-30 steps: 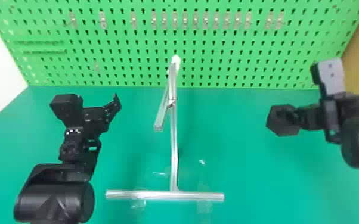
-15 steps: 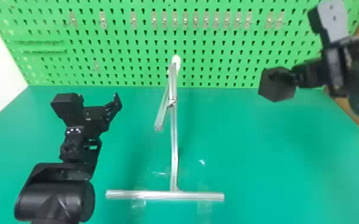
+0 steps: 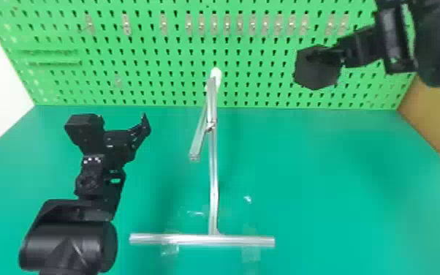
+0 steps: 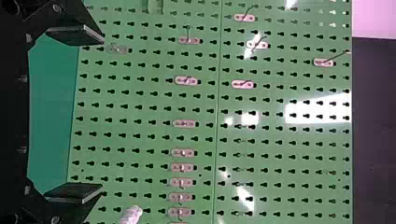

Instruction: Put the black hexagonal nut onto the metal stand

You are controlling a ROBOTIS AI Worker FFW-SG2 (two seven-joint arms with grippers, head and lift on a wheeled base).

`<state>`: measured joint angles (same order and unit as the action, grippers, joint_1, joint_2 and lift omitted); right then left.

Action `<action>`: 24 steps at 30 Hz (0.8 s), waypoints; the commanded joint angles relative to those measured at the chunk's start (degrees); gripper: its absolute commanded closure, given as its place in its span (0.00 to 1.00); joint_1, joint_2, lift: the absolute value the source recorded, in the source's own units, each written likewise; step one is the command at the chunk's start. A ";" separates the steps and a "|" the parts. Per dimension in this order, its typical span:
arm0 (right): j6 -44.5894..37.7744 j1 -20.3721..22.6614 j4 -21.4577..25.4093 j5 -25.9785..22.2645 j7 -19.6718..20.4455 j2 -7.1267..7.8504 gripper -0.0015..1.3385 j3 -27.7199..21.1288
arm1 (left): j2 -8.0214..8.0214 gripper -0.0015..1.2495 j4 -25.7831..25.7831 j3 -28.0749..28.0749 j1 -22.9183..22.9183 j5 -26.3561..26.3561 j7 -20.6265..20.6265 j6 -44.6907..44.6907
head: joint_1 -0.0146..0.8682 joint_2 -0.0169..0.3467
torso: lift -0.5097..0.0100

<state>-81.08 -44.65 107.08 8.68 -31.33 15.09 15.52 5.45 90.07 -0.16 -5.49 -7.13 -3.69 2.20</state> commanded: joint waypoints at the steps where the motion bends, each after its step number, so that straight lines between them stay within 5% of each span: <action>1: 1.19 -2.73 -3.90 -0.77 -0.22 -1.03 0.78 1.35 | 0.00 0.13 -0.07 -0.02 0.04 0.01 0.00 0.00 | 0.80 0.27 | 0.98; 8: 3.83 -6.68 -10.93 -3.32 -0.66 -1.82 0.78 3.64 | 0.00 0.13 -0.07 -0.19 0.04 0.28 0.00 -0.09 | 0.80 0.27 | 0.98; 13: 5.76 -10.90 -15.41 -7.19 -0.66 -0.68 0.78 7.50 | 0.00 0.13 -0.07 -0.19 0.04 0.37 0.00 0.00 | 0.80 0.27 | 0.98; 24: 15.16 -20.83 -30.09 -27.23 1.27 1.78 0.78 15.94 | 0.18 0.13 -0.07 -0.02 0.30 0.72 0.00 0.00 | 0.80 0.27 | 0.98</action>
<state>-69.60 -62.61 82.26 -10.12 -31.83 16.38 28.92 5.54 90.00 -0.27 -5.27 -6.63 -3.69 2.17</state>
